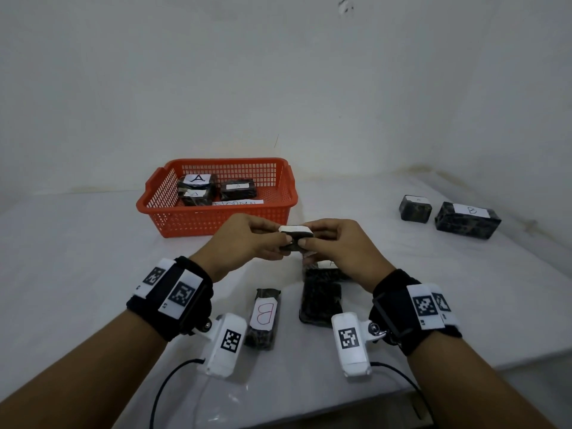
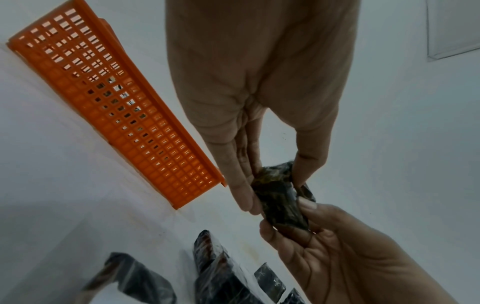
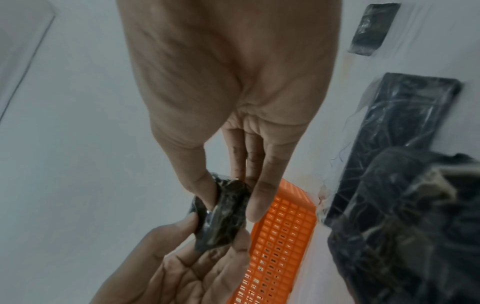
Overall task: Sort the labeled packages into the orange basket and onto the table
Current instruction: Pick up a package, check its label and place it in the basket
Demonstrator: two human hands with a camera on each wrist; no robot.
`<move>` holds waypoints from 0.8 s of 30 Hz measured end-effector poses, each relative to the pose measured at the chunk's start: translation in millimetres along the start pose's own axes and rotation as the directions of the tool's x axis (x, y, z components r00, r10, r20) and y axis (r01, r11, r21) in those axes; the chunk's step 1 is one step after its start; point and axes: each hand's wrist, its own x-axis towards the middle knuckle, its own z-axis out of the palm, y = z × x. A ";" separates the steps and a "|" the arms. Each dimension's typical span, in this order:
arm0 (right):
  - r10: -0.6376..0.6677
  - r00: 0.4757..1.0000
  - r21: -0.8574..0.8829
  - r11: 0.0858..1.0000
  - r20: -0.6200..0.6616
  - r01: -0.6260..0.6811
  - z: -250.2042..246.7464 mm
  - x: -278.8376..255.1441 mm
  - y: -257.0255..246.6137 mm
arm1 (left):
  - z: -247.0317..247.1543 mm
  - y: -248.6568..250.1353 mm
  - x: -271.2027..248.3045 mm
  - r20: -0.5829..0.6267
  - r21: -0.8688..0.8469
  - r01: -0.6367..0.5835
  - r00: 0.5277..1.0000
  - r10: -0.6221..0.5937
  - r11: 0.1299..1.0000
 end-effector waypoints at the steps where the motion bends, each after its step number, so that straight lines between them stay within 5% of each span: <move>1: -0.008 1.000 -0.007 1.000 -0.011 0.008 -0.2 -0.3 0.1 | 0.7 0.2 -0.2 0.007 0.001 0.000 1.000 0.000 1.000; 6: 0.006 1.000 0.022 1.000 -0.002 -0.006 5.2 -2.5 0.2 | 1.3 -1.8 -0.6 -0.078 0.096 -0.048 0.995 0.055 0.994; 11: 0.154 0.987 0.143 0.977 0.048 -0.159 9.4 -1.9 -7.6 | -5.6 -3.8 -1.5 -0.112 0.195 -0.121 0.983 0.144 0.973; 18: 0.089 0.996 0.197 0.977 -0.016 -0.084 14.3 0.7 -6.6 | -4.0 -1.9 -11.3 -0.013 0.031 -0.115 0.993 0.116 0.993; 24: 0.095 0.995 0.173 0.981 -0.005 -0.092 18.7 -2.5 -7.3 | -3.0 -4.2 -16.5 -0.113 -0.029 -0.046 0.993 0.042 0.999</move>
